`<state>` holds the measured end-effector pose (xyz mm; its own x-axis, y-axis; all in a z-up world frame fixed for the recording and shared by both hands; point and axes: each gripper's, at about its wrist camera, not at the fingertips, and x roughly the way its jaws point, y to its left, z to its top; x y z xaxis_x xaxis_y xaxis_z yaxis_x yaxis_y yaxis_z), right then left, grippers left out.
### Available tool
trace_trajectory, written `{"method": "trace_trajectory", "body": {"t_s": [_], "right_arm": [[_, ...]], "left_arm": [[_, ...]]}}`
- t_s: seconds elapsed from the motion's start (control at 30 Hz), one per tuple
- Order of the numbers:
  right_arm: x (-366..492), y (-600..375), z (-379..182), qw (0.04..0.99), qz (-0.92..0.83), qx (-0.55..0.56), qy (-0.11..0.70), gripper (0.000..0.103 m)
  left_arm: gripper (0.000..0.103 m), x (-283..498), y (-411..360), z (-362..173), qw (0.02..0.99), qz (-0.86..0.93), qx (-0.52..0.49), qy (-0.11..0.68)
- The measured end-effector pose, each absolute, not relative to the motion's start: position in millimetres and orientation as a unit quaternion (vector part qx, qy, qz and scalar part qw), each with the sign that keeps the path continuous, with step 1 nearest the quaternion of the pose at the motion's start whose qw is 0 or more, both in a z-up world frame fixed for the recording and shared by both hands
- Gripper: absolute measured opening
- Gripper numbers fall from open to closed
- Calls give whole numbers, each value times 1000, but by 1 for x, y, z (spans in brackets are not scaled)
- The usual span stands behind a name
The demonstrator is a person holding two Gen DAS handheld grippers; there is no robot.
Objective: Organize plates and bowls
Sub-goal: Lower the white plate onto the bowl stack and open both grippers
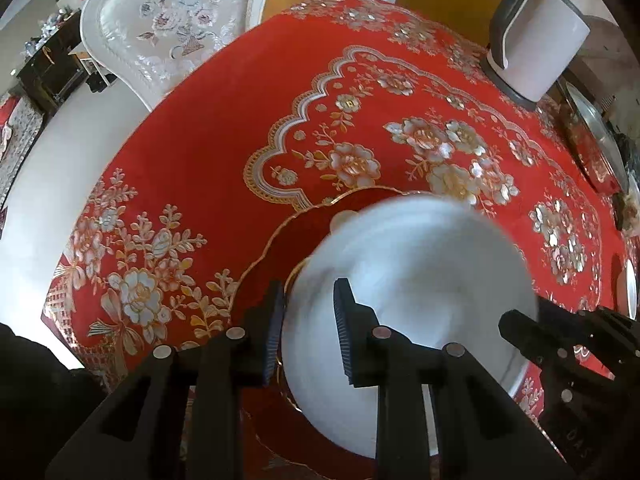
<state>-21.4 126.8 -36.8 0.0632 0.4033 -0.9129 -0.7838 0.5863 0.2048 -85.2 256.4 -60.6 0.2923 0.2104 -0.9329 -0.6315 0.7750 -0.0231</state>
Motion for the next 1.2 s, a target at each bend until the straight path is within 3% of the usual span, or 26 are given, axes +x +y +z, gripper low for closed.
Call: {"method": "trace_trajectory", "body": {"t_s": [0.03, 0.1, 0.13, 1.2], "right_arm": [[-21, 126, -35, 709, 420, -175, 539, 34], [-21, 124, -32, 711, 419, -173, 537, 34], [-21, 123, -30, 713, 419, -173, 535, 34], [56, -11, 1, 792, 297, -100, 523, 39]], "left_arm": [[29, -86, 258, -57, 780, 276, -199, 526], [50, -87, 258, -51, 783, 284, -193, 519], [52, -88, 258, -46, 787, 293, -186, 510], [52, 26, 112, -1, 851, 154, -89, 494]]}}
